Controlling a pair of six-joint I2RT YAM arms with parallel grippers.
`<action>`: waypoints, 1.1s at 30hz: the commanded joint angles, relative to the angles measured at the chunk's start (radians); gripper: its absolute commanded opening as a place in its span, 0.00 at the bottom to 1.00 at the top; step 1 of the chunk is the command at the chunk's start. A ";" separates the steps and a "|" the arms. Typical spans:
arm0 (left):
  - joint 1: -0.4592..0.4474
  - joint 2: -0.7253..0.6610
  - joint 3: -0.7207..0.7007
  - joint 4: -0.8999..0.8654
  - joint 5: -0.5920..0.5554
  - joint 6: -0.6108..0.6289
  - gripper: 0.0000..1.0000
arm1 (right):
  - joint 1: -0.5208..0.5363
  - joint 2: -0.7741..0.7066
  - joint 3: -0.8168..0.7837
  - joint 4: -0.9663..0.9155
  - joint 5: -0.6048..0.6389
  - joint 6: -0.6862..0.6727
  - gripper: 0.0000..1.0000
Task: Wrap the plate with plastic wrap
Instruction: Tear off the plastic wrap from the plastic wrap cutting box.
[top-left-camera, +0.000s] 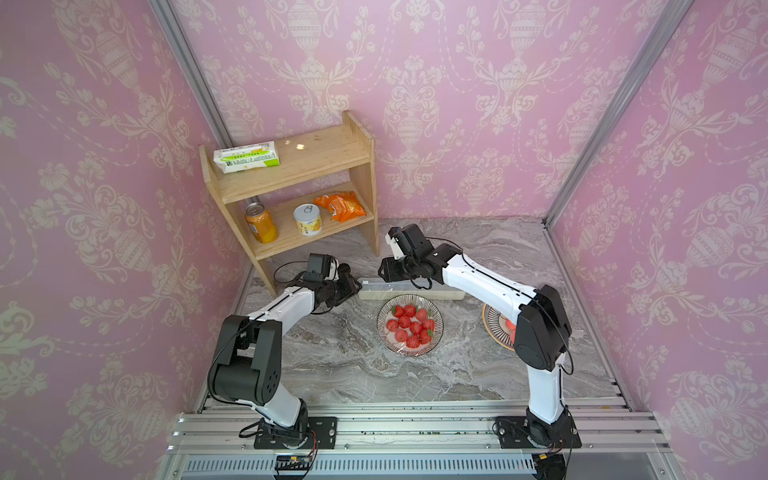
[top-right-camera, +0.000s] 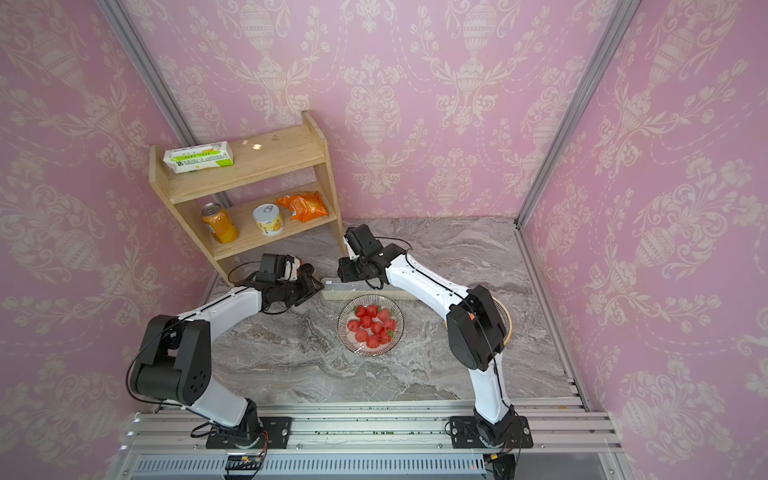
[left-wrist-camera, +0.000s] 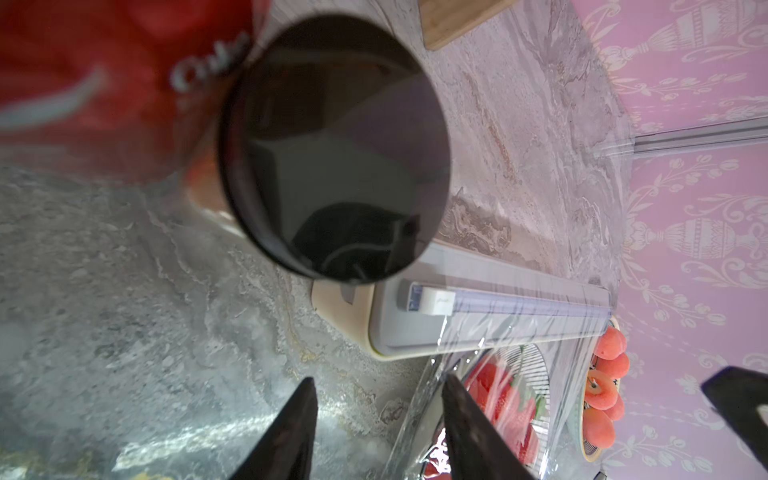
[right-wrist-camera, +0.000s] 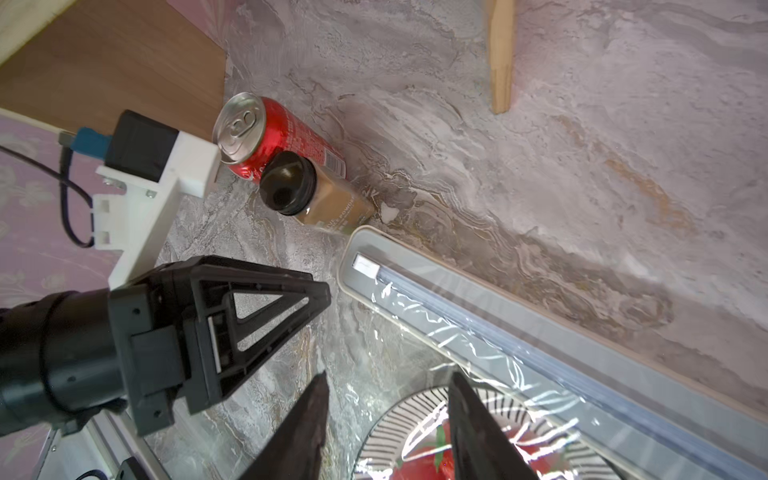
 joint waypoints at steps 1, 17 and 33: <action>0.013 0.043 0.007 0.077 0.023 -0.035 0.50 | 0.018 0.081 0.098 -0.015 0.032 -0.038 0.48; 0.031 0.108 0.009 0.112 -0.021 -0.026 0.39 | 0.045 0.383 0.456 -0.176 0.050 -0.056 0.42; 0.031 0.143 -0.013 0.094 -0.043 0.002 0.38 | 0.057 0.429 0.497 -0.236 0.115 -0.092 0.41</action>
